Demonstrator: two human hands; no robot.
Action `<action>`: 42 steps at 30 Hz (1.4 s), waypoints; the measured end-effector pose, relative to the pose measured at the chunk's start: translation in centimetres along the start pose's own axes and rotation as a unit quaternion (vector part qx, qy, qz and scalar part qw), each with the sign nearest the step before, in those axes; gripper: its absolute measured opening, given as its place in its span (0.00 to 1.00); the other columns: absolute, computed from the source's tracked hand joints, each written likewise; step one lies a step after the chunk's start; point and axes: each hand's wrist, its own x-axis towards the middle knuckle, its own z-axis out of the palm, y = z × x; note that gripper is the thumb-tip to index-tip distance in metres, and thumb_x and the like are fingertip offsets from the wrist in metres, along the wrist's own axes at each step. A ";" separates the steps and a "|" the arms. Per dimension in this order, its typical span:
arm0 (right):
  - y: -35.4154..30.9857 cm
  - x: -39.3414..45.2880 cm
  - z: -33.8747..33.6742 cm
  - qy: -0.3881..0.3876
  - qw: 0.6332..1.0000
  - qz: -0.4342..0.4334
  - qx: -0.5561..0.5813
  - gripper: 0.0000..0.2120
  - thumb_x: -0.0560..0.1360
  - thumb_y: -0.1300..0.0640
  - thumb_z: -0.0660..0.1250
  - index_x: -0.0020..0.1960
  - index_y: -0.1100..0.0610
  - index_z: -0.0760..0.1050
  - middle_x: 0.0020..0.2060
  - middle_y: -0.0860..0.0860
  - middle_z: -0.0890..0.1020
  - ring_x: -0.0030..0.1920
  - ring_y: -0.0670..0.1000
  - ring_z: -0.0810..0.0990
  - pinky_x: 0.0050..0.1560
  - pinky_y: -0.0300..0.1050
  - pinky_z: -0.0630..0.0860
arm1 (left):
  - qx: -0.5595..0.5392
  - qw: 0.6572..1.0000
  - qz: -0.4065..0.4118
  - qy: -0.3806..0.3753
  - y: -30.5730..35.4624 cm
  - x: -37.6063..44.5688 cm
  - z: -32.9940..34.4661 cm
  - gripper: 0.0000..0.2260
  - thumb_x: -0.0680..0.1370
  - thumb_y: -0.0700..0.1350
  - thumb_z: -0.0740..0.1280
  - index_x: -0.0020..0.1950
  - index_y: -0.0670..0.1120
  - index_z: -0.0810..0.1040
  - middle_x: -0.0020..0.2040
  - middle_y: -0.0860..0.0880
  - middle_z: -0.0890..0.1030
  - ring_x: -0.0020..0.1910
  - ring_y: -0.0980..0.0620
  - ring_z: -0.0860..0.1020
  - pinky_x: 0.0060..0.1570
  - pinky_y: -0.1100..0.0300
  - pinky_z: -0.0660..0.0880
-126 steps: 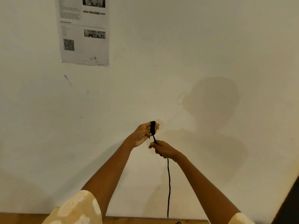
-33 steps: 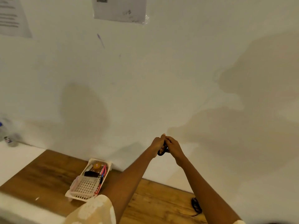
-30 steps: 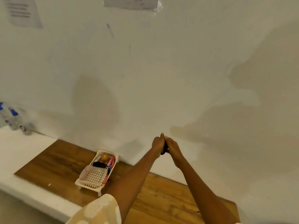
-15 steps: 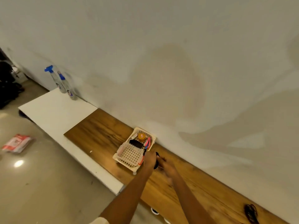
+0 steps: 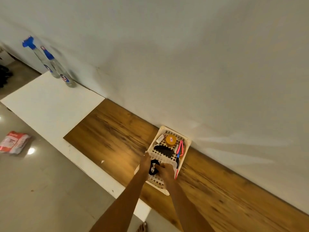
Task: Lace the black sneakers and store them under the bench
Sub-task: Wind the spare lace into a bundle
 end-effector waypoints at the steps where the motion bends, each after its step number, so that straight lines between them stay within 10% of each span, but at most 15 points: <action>1: 0.5 1.2 0.8 0.009 1.000 0.006 -0.001 0.14 0.77 0.54 0.67 0.55 0.64 0.79 0.51 0.60 0.83 0.49 0.58 0.82 0.51 0.48 0.80 | 0.009 1.000 0.003 -0.001 -0.1 1.2 -0.1 0.20 0.83 0.53 0.49 0.60 0.40 0.72 0.54 0.42 0.75 0.50 0.47 0.75 0.46 0.59 0.71; 6: 1.4 3.4 2.4 0.056 0.998 0.022 0.015 0.08 0.77 0.55 0.67 0.42 0.58 0.77 0.47 0.59 0.83 0.45 0.58 0.83 0.52 0.52 0.80 | 0.085 0.996 0.013 -0.012 -0.1 3.0 0.4 0.21 0.84 0.50 0.49 0.62 0.38 0.73 0.51 0.42 0.77 0.51 0.45 0.76 0.50 0.58 0.71; 13: 0.5 3.6 2.5 0.051 0.997 0.040 -0.044 0.16 0.79 0.52 0.62 0.60 0.63 0.74 0.54 0.57 0.81 0.51 0.54 0.80 0.33 0.28 0.69 | 0.149 0.987 0.058 0.005 -1.2 2.2 0.3 0.16 0.84 0.48 0.50 0.50 0.45 0.75 0.53 0.43 0.80 0.46 0.50 0.80 0.48 0.60 0.78; 18: -0.2 2.5 2.3 0.038 0.995 0.025 -0.090 0.18 0.80 0.52 0.61 0.62 0.63 0.74 0.57 0.58 0.80 0.56 0.57 0.79 0.52 0.42 0.74 | 0.195 0.974 0.115 -0.023 -1.3 -0.2 0.3 0.17 0.84 0.46 0.50 0.61 0.39 0.74 0.58 0.43 0.79 0.55 0.46 0.78 0.54 0.57 0.75; 25: -1.5 -2.3 -1.5 0.043 0.997 -0.017 -0.064 0.15 0.80 0.56 0.57 0.61 0.62 0.74 0.56 0.58 0.80 0.53 0.56 0.79 0.53 0.47 0.76 | 0.245 0.963 0.115 0.005 -1.1 -4.7 2.2 0.16 0.83 0.43 0.52 0.62 0.35 0.72 0.60 0.37 0.77 0.60 0.41 0.75 0.61 0.50 0.72; 35: 7.4 -9.6 -20.0 0.188 0.980 -0.050 0.049 0.13 0.80 0.58 0.58 0.56 0.62 0.78 0.50 0.59 0.82 0.51 0.58 0.79 0.47 0.46 0.71 | 0.364 0.906 0.161 -0.144 -4.8 -17.0 17.9 0.16 0.83 0.48 0.53 0.54 0.38 0.75 0.45 0.42 0.77 0.45 0.46 0.76 0.45 0.55 0.70; 42: 20.6 -11.0 -37.0 0.308 0.947 0.007 0.090 0.11 0.80 0.60 0.59 0.59 0.60 0.76 0.55 0.56 0.80 0.55 0.56 0.78 0.52 0.46 0.72 | 0.466 0.840 0.134 -0.244 -17.6 -20.5 34.8 0.12 0.82 0.43 0.57 0.61 0.40 0.75 0.58 0.40 0.78 0.57 0.41 0.77 0.54 0.50 0.74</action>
